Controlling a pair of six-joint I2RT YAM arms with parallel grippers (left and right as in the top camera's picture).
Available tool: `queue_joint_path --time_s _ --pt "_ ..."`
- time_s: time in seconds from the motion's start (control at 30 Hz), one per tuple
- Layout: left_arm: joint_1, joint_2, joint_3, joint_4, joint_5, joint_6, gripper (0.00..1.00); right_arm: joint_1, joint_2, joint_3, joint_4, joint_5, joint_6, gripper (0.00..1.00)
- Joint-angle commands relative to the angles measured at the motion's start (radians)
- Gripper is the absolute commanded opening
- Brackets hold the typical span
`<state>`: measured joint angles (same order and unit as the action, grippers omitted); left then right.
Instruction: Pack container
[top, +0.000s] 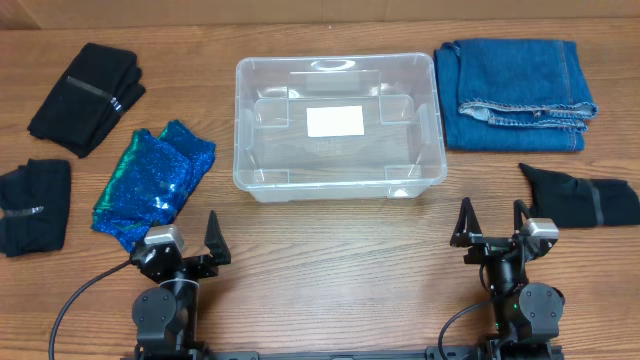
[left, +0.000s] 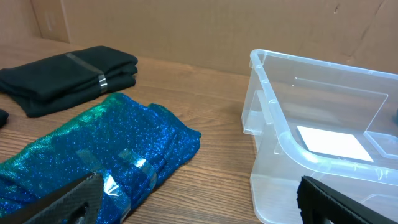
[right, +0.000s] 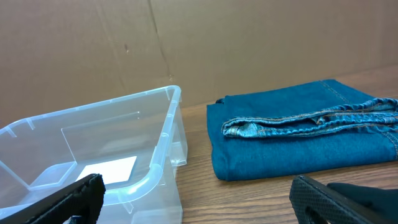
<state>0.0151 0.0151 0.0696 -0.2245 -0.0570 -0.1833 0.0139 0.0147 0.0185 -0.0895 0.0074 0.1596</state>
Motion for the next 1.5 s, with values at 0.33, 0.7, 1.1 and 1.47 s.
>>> queue_joint_path --time_s 0.33,0.7,1.1,1.47 --pt "0.008 -0.011 -0.002 0.014 0.008 0.001 1.0 0.002 -0.012 -0.011 0.005 0.006 -0.003 1.0" --pt "0.008 0.0 0.116 -0.016 0.117 -0.019 1.0 0.002 -0.012 -0.011 0.005 0.006 -0.003 1.0" --pt "0.008 0.61 0.777 -0.381 0.076 0.038 1.0 0.002 -0.012 -0.011 0.005 0.006 -0.003 1.0" --pt "0.008 1.279 1.528 -1.064 0.077 0.25 1.0 0.002 -0.012 -0.011 0.005 0.006 -0.003 1.0"
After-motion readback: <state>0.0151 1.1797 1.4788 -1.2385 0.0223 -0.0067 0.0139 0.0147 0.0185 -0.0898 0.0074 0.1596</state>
